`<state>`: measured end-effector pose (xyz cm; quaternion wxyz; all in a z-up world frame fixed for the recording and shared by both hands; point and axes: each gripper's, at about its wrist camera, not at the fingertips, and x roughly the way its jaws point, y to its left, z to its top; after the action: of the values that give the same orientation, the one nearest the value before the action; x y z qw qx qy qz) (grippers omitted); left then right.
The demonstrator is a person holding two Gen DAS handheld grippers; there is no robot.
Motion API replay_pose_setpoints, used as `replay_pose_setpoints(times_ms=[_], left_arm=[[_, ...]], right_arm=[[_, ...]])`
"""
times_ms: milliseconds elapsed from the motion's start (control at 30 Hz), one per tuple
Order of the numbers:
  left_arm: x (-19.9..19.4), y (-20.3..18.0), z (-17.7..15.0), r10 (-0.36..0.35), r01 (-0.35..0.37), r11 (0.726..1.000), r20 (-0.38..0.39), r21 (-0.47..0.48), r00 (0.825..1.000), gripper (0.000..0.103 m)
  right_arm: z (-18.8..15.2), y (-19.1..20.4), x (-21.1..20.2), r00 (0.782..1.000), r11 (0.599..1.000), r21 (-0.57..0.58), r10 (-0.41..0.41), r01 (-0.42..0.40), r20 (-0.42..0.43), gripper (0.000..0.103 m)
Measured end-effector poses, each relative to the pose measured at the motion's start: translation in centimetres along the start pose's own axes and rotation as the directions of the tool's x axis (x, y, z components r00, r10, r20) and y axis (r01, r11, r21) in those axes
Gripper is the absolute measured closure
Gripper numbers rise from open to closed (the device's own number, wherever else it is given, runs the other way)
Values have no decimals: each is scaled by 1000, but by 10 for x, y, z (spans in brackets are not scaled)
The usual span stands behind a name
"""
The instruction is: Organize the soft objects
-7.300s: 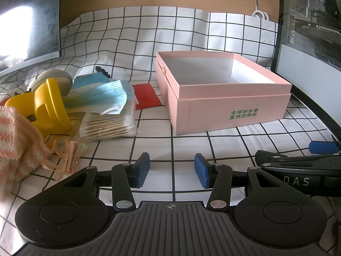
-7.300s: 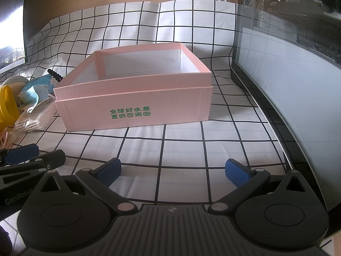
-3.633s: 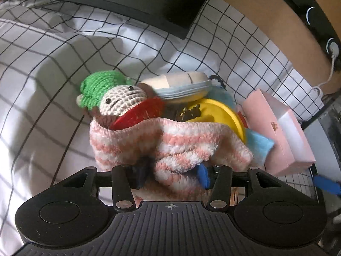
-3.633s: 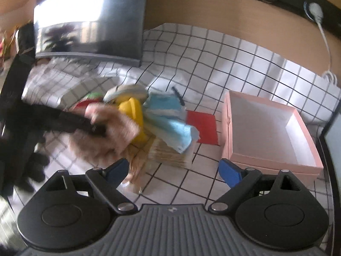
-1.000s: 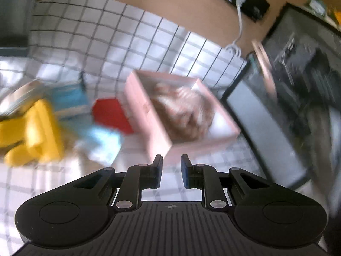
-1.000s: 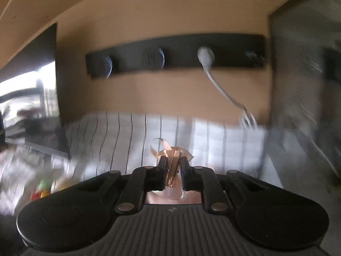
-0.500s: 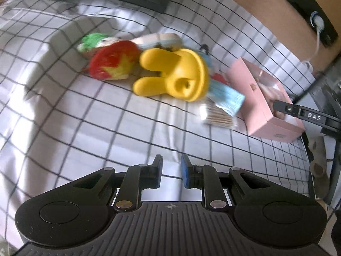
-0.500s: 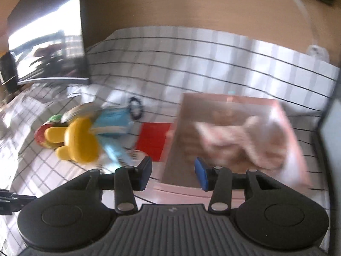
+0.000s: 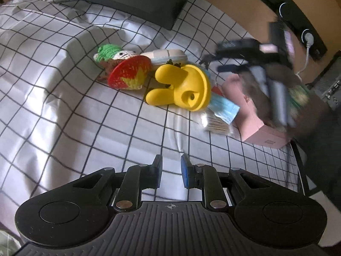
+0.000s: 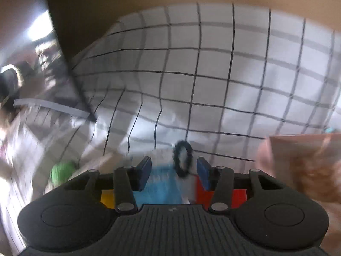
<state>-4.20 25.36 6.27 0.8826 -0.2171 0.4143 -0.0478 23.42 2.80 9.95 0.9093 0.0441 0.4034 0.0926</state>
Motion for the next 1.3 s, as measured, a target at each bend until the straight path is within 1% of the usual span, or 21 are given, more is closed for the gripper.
replay_pose_setpoints(times_ms=[33, 67, 100, 167, 233, 300, 367, 433, 500, 600, 700, 733, 800, 900, 967, 1067, 1100, 1167, 1200, 1267, 1300], left_arm=[[-2, 2, -1, 0, 0, 1000, -2, -3, 1000, 83], [-4, 6, -2, -4, 4, 1000, -3, -6, 1000, 83], [-5, 8, -3, -9, 9, 1000, -2, -9, 1000, 83], [-7, 12, -3, -17, 17, 1000, -1, -12, 1000, 83], [-4, 13, -1, -22, 21, 1000, -3, -8, 1000, 83], [2, 11, 3, -33, 33, 999, -8, 2, 999, 83], [9, 6, 13, -44, 45, 999, -9, 28, 999, 83], [15, -1, 24, -59, 59, 997, -6, 53, 998, 83], [22, -12, 38, -82, 81, 993, -2, 80, 997, 83], [38, -35, 56, -116, 119, 982, -26, 146, 993, 83], [59, -67, 63, -128, 141, 965, -73, 220, 989, 82], [66, -74, 65, -125, 139, 963, -75, 230, 989, 82], [82, -85, 73, -108, 123, 963, -75, 239, 991, 83], [119, -93, 92, -65, 95, 962, -121, 257, 990, 83], [139, -95, 102, -43, 77, 966, -144, 245, 989, 83], [153, -102, 120, -74, 100, 977, -139, 188, 988, 83], [152, -109, 127, -103, 127, 974, -135, 187, 986, 83], [148, -128, 140, -178, 199, 959, -121, 200, 977, 83], [147, -136, 144, -200, 220, 953, -113, 208, 973, 83], [149, -152, 155, -205, 223, 949, -102, 224, 973, 83], [155, -162, 161, -184, 203, 951, -103, 233, 978, 83]], right_arm=[[3, -1, 8, 1000, 1000, 30, -2, 2, -9, 63], [6, -2, 15, 1000, 999, 45, -8, 9, -22, 85], [7, -3, 19, 999, 999, 50, -13, 15, -43, 96], [5, -8, 9, 1000, 999, 51, -1, 2, -28, 96], [0, -12, -15, 999, 999, 31, 41, -41, 1, 96], [-9, -17, -46, 997, 997, 19, 72, -72, 22, 96], [-23, -23, -82, 996, 997, -8, 73, -72, 55, 96], [-42, -29, -117, 994, 998, -51, 36, -30, 105, 96], [-67, -34, -148, 989, 996, -87, -18, 31, 149, 96], [-110, -42, -179, 979, 984, -128, -100, 123, 175, 96], [-150, -54, -193, 977, 979, -121, -148, 167, 154, 96], [-163, -57, -196, 975, 977, -114, -161, 179, 150, 96], [-185, -64, -201, 973, 975, -91, -187, 201, 138, 96], [-214, -74, -200, 974, 978, -28, -203, 207, 103, 96], [-228, -78, -201, 969, 974, 2, -228, 229, 92, 96], [-244, -80, -208, 964, 968, 18, -250, 249, 94, 96], [-248, -80, -211, 962, 967, 18, -256, 255, 96, 96], [-255, -82, -216, 958, 962, 18, -271, 271, 98, 96], [-258, -83, -217, 956, 961, 23, -278, 277, 94, 96], [-264, -88, -221, 955, 959, 40, -283, 281, 83, 96], [-266, -90, -223, 955, 958, 49, -287, 284, 79, 96]])
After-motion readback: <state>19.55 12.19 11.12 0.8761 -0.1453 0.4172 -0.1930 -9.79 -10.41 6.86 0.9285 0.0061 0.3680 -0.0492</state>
